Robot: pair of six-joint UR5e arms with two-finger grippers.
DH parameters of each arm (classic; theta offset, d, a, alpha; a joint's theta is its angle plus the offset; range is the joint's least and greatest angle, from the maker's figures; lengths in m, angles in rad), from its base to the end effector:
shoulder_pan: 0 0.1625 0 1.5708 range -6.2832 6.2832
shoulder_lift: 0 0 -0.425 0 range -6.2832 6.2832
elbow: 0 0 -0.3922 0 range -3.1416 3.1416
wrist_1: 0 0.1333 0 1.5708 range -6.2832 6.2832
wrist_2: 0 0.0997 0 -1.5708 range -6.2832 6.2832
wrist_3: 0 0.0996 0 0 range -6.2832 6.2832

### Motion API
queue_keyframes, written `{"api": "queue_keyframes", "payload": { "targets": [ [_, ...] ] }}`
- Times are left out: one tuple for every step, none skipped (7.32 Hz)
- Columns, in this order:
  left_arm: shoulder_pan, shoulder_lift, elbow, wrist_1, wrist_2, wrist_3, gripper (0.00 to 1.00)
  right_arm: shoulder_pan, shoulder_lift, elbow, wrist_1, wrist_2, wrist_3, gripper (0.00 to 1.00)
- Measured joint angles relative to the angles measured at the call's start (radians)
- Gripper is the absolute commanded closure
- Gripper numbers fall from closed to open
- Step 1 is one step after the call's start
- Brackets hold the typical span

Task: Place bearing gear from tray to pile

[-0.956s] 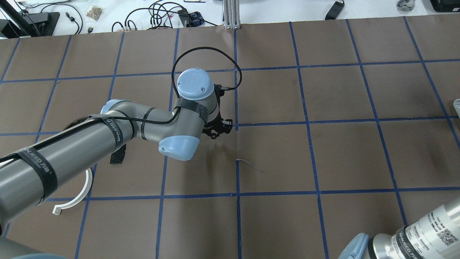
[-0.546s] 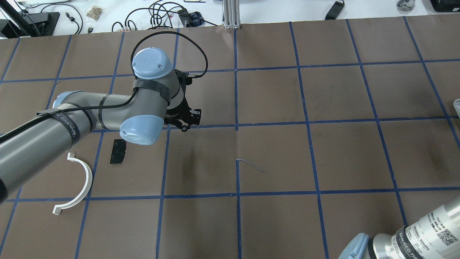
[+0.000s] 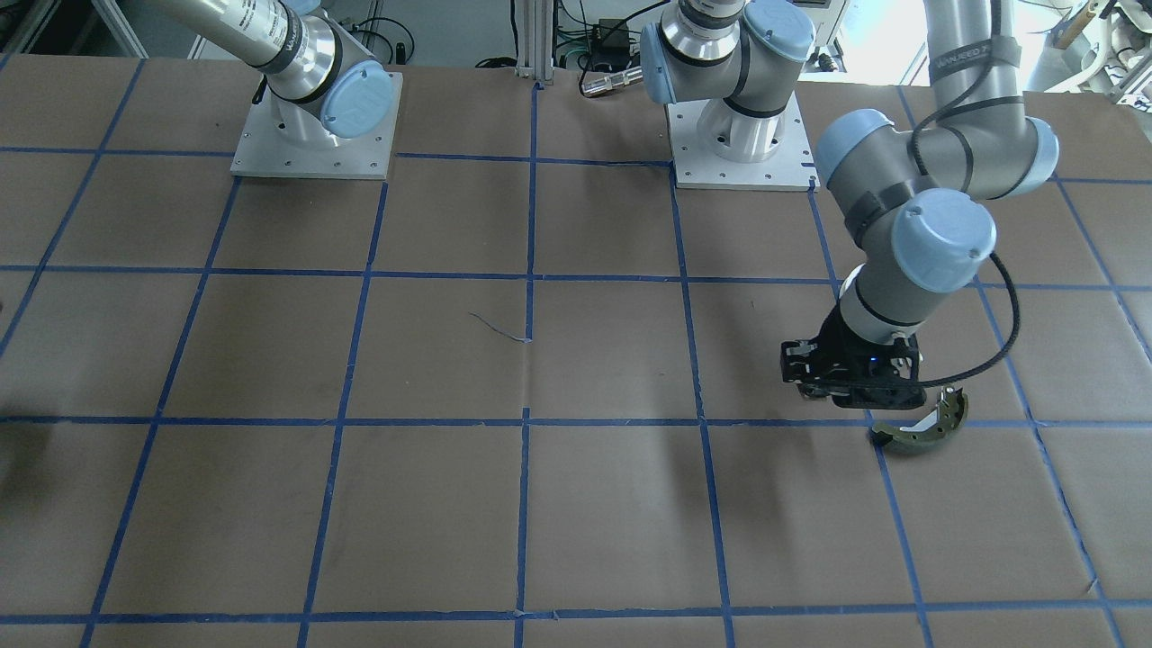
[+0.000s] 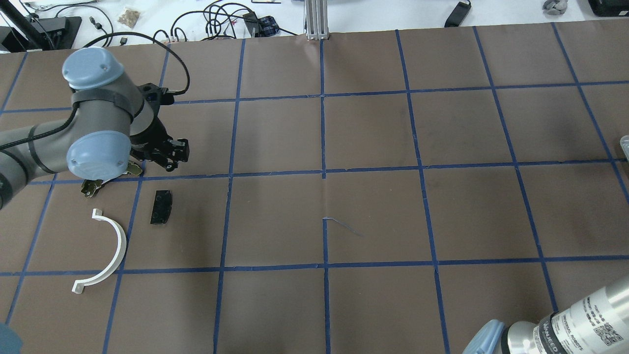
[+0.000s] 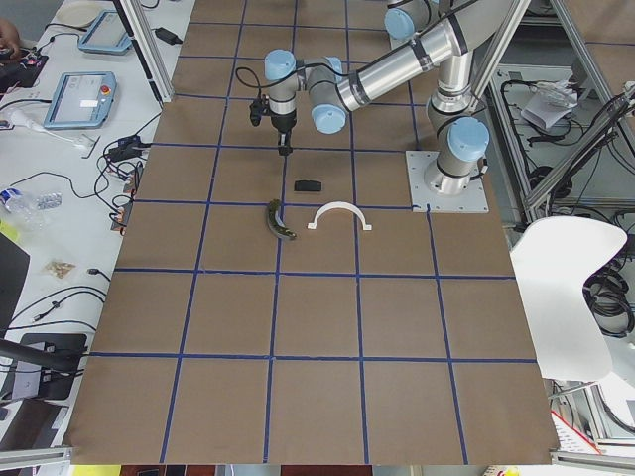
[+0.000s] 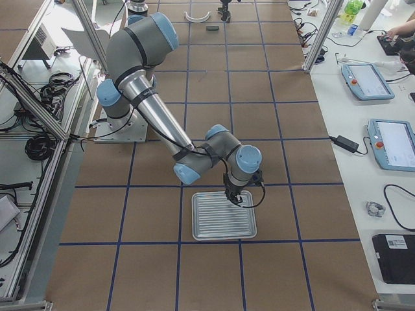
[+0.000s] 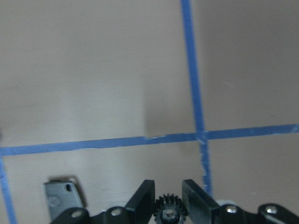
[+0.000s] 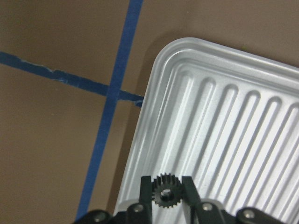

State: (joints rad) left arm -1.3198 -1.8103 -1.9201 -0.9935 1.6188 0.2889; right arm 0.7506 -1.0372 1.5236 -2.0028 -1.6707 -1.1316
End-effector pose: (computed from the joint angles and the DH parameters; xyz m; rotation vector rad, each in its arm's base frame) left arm 0.0060 -0.5410 0.2569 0.0591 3.0976 0.0370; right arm -0.3963 -0.5384 0.2407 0.4889 -3.0872 -0.1771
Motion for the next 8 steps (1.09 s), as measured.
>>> {"api": "queue_keyframes", "payload": {
  "targets": [
    [0.066, -0.012, -0.009, 0.005, 0.002, 0.071, 1.0, 0.046, -0.054, 0.019, 0.025, -0.008, 0.05, 0.94],
    [0.101, -0.02, -0.015, 0.011, 0.003, 0.115, 1.0, 0.108, -0.121, 0.052, 0.042, -0.024, 0.12, 0.94],
    [0.116, -0.024, -0.03, 0.017, 0.003, 0.137, 1.0, 0.185, -0.192, 0.105, 0.061, -0.034, 0.231, 0.94],
    [0.123, -0.028, -0.05, 0.037, 0.0, 0.147, 1.0, 0.281, -0.255, 0.174, 0.07, -0.035, 0.385, 0.94],
    [0.126, -0.037, -0.065, 0.065, -0.003, 0.151, 1.0, 0.39, -0.294, 0.236, 0.065, -0.031, 0.553, 0.95],
    [0.127, -0.05, -0.071, 0.084, -0.004, 0.152, 1.0, 0.51, -0.31, 0.275, 0.045, -0.028, 0.691, 0.95],
    [0.127, -0.066, -0.07, 0.092, -0.003, 0.152, 1.0, 0.625, -0.314, 0.299, 0.024, -0.027, 0.825, 0.95],
    [0.128, -0.079, -0.069, 0.095, 0.0, 0.15, 0.87, 0.738, -0.317, 0.311, 0.017, -0.025, 0.998, 0.95]
  ]
}}
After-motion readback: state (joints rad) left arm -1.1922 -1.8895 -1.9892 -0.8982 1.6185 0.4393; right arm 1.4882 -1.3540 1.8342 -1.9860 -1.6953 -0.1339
